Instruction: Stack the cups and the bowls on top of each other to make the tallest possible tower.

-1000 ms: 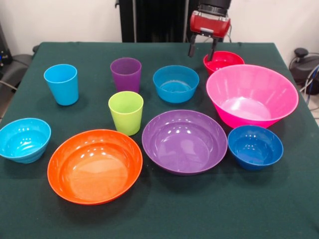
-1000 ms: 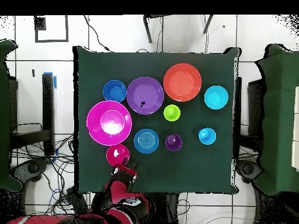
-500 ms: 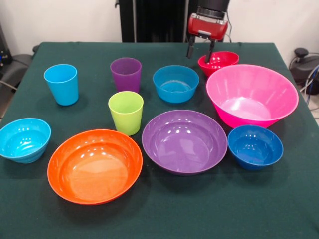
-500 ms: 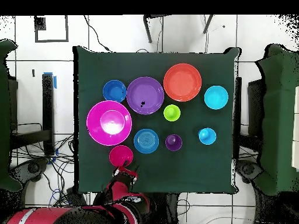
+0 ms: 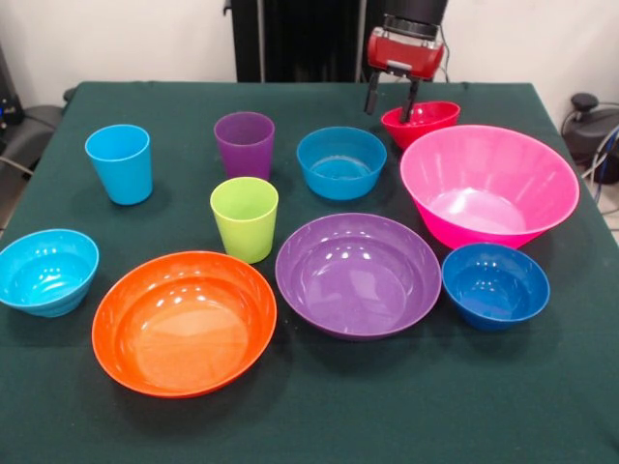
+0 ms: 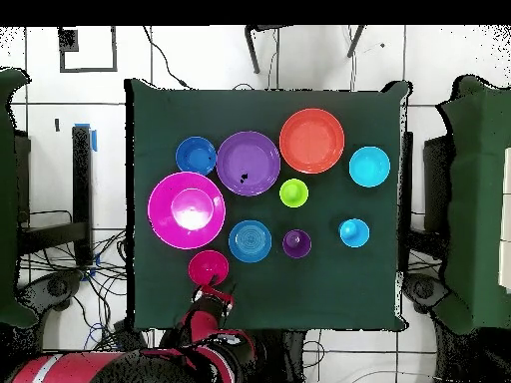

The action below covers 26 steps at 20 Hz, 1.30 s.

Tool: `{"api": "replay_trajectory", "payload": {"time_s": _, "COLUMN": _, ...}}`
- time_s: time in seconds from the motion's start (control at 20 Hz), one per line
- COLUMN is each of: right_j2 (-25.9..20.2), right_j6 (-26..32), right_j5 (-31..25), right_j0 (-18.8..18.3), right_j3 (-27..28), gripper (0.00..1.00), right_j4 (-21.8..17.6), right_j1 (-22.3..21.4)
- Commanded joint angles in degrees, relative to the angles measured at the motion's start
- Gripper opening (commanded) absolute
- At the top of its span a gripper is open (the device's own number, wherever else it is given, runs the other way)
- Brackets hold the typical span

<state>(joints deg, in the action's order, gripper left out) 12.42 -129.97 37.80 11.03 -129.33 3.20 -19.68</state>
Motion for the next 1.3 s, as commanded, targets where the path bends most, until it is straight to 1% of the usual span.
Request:
{"api": "replay_trajectory", "payload": {"time_s": 0.05, "right_j2": -7.7, "right_j6": -11.5, "right_j5": -0.6, "right_j0": -0.6, "right_j3": 5.6, "gripper": 1.00, "right_j4": 2.2, "right_j1": -0.3}}
{"api": "replay_trajectory", "payload": {"time_s": 0.35, "right_j2": -8.7, "right_j6": -11.5, "right_j5": -2.4, "right_j0": -1.4, "right_j3": 5.0, "gripper": 1.00, "right_j4": 1.7, "right_j1": -2.5}}
{"api": "replay_trajectory", "payload": {"time_s": 0.6, "right_j2": -9.2, "right_j6": -11.4, "right_j5": -3.1, "right_j0": -1.3, "right_j3": 4.1, "gripper": 1.00, "right_j4": 1.6, "right_j1": -3.5}}
{"api": "replay_trajectory", "payload": {"time_s": 0.85, "right_j2": -9.6, "right_j6": -11.4, "right_j5": -2.8, "right_j0": -0.9, "right_j3": 4.6, "gripper": 1.00, "right_j4": 2.5, "right_j1": -3.0}}
{"api": "replay_trajectory", "payload": {"time_s": 0.95, "right_j2": -9.6, "right_j6": -11.4, "right_j5": -3.3, "right_j0": -0.6, "right_j3": 4.4, "gripper": 1.00, "right_j4": 3.1, "right_j1": -3.5}}
{"api": "replay_trajectory", "payload": {"time_s": 1.1, "right_j2": -9.4, "right_j6": -11.2, "right_j5": -3.7, "right_j0": -0.5, "right_j3": 3.8, "gripper": 1.00, "right_j4": 3.1, "right_j1": -4.0}}
{"api": "replay_trajectory", "payload": {"time_s": 1.3, "right_j2": -9.4, "right_j6": -10.9, "right_j5": -3.2, "right_j0": -1.0, "right_j3": 4.3, "gripper": 1.00, "right_j4": 2.4, "right_j1": -3.3}}
